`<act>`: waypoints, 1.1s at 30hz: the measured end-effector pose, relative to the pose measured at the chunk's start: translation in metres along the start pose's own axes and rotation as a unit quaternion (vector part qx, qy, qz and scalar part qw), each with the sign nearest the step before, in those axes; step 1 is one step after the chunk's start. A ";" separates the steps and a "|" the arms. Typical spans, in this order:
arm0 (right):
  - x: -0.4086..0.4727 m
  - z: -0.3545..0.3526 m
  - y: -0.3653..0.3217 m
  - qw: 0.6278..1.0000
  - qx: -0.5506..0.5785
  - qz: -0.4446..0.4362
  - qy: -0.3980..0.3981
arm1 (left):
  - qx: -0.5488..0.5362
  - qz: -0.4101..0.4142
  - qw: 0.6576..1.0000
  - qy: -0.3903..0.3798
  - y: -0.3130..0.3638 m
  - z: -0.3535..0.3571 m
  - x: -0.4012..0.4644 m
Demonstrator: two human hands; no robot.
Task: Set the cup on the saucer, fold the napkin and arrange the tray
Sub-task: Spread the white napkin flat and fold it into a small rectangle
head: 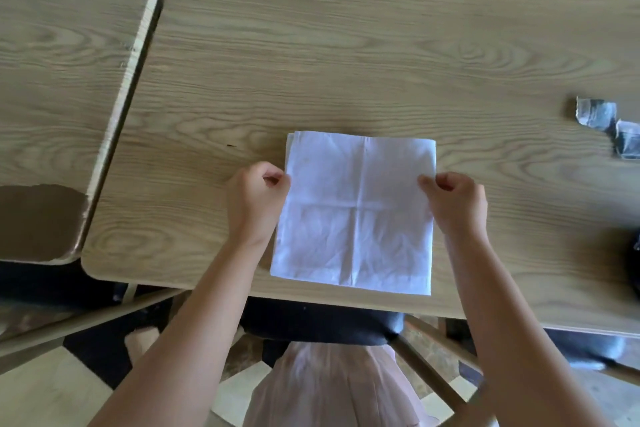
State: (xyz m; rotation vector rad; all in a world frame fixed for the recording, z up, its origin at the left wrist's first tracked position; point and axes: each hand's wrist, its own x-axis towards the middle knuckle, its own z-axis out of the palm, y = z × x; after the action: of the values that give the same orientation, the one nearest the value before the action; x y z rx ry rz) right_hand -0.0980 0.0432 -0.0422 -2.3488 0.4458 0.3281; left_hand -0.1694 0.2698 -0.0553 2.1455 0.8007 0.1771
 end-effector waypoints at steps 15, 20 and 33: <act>-0.008 0.024 0.029 0.905 -0.274 -0.325 0.000 | 0.312 0.364 0.864 -0.151 0.039 0.093 -0.026; 0.006 0.026 0.047 0.894 -0.280 -0.347 -0.039 | 0.367 0.383 0.836 -0.140 0.024 0.096 -0.015; -0.002 -0.015 0.073 0.906 -0.303 -0.293 0.029 | 0.354 0.307 0.882 -0.061 0.015 0.067 -0.035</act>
State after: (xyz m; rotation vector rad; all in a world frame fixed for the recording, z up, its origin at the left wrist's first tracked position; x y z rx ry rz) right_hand -0.1276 -0.0164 -0.0749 -2.9518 -0.4147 0.1109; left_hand -0.1647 0.1982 -0.0828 3.0252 0.0583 0.0711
